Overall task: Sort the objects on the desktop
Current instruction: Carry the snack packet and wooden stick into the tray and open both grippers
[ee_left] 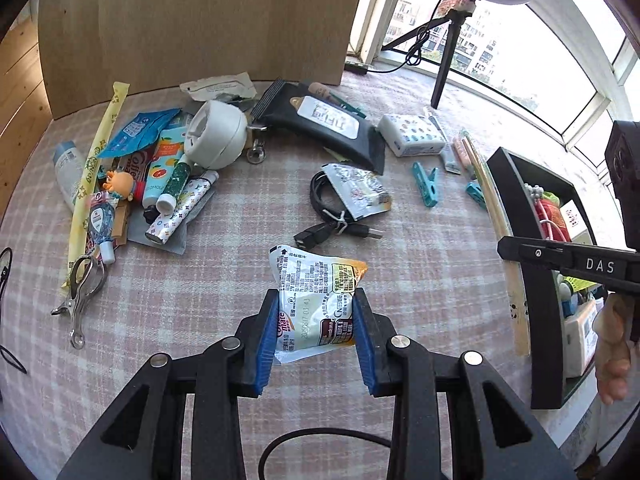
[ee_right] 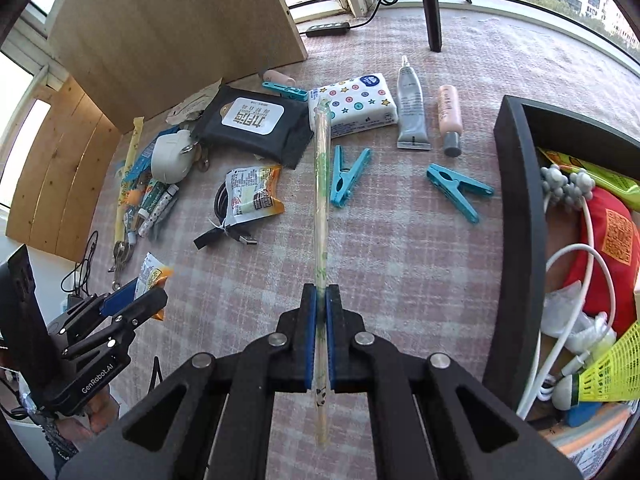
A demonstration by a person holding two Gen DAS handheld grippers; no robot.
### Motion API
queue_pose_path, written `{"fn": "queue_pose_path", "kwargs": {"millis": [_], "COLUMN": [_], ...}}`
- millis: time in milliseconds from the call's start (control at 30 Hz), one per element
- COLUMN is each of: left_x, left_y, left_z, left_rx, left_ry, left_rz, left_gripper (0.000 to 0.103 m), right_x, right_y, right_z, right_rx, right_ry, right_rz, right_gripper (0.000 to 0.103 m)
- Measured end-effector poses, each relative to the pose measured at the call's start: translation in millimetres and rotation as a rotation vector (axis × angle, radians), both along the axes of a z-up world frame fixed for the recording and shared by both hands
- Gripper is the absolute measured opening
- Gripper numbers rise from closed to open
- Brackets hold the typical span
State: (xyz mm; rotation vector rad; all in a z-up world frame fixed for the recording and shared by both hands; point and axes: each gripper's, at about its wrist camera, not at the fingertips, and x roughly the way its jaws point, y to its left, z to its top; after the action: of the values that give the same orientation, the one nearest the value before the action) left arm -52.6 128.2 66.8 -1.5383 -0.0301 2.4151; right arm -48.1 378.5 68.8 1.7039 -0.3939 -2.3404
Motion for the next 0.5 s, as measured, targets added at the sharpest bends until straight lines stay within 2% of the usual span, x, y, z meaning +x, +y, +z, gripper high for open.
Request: {"fn": "queue_pose_path", "kwargs": {"millis": [233,500], "left_x": [13,35], "left_y": [65,159], "left_z": [21,34], "left_rx": [0.025,0.068], "left_ry": [0.034,0.047], "left_rz": [-0.058,-0.171], "left_gripper": [0.033,0.033], "right_x": [35,85], "right_y": [54,151], "right_z": [19,40], "right_rx": [-0.004,0.049], "right_ry": [0.036,0.072], "right_rz": [-0.073,-0.197], "right_gripper": [0.005,0.005]}}
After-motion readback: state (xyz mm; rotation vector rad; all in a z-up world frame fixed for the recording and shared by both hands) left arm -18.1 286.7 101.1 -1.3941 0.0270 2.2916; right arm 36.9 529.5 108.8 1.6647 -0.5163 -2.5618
